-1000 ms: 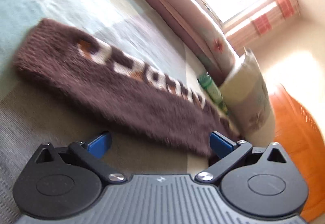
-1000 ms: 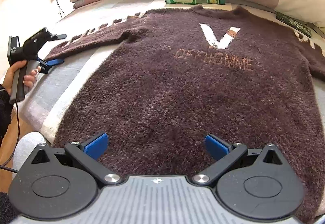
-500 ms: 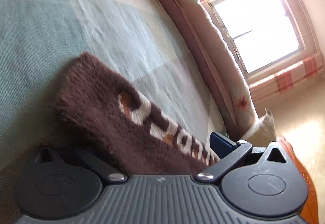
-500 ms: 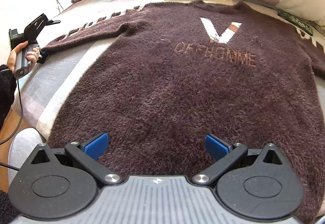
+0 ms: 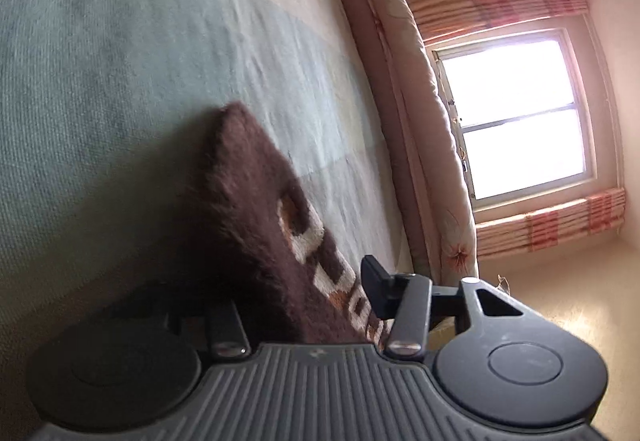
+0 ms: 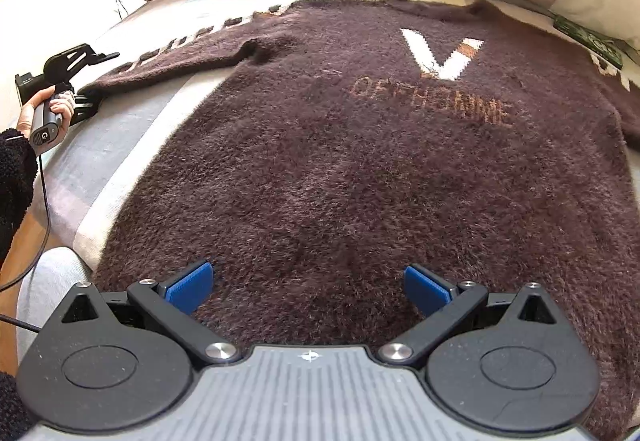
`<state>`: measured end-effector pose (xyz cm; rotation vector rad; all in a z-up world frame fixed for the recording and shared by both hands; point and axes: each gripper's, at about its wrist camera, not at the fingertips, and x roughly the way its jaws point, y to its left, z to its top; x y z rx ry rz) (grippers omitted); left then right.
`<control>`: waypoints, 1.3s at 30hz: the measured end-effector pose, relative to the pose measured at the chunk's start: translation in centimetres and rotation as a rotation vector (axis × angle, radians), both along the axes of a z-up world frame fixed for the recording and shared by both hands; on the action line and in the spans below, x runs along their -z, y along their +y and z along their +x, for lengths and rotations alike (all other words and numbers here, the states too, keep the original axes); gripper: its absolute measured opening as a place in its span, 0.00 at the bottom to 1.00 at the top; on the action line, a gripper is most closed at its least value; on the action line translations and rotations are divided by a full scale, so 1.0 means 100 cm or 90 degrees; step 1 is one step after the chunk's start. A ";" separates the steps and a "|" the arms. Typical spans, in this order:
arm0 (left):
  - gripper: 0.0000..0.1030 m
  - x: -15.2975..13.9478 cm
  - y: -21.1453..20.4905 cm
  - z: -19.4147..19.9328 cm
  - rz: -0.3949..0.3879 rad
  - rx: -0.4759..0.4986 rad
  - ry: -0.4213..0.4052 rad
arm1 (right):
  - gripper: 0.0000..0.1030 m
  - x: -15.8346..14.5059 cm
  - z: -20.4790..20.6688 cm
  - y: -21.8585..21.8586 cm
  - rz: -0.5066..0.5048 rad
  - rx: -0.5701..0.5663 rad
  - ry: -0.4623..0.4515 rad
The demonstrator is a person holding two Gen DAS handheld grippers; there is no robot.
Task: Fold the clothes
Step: 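Close the left gripper on the sleeve cuff and lift it, then carry the held sleeve across the sweater front with the left gripper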
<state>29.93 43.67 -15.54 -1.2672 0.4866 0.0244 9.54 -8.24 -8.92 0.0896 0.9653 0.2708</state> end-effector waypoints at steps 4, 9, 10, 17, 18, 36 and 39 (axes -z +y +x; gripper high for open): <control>0.45 0.001 -0.006 0.003 0.010 0.004 -0.006 | 1.00 0.001 0.002 -0.002 0.006 0.010 0.004; 0.25 0.008 -0.006 0.012 0.025 -0.025 0.031 | 1.00 0.002 0.001 0.002 0.006 0.003 0.006; 0.10 0.010 -0.006 0.013 0.029 -0.035 0.042 | 1.00 0.002 0.000 0.002 0.004 0.001 0.005; 0.06 0.000 -0.012 0.018 0.059 -0.032 0.080 | 1.00 -0.003 -0.005 -0.001 -0.003 -0.004 -0.004; 0.06 -0.006 -0.015 0.021 0.076 -0.027 0.086 | 1.00 -0.004 -0.005 -0.001 -0.002 -0.003 -0.006; 0.06 -0.114 -0.062 0.043 0.216 0.041 0.048 | 1.00 -0.015 -0.028 -0.029 0.027 -0.010 -0.039; 0.06 -0.128 -0.077 0.045 0.234 0.053 0.037 | 1.00 -0.017 -0.033 -0.036 0.039 -0.009 -0.047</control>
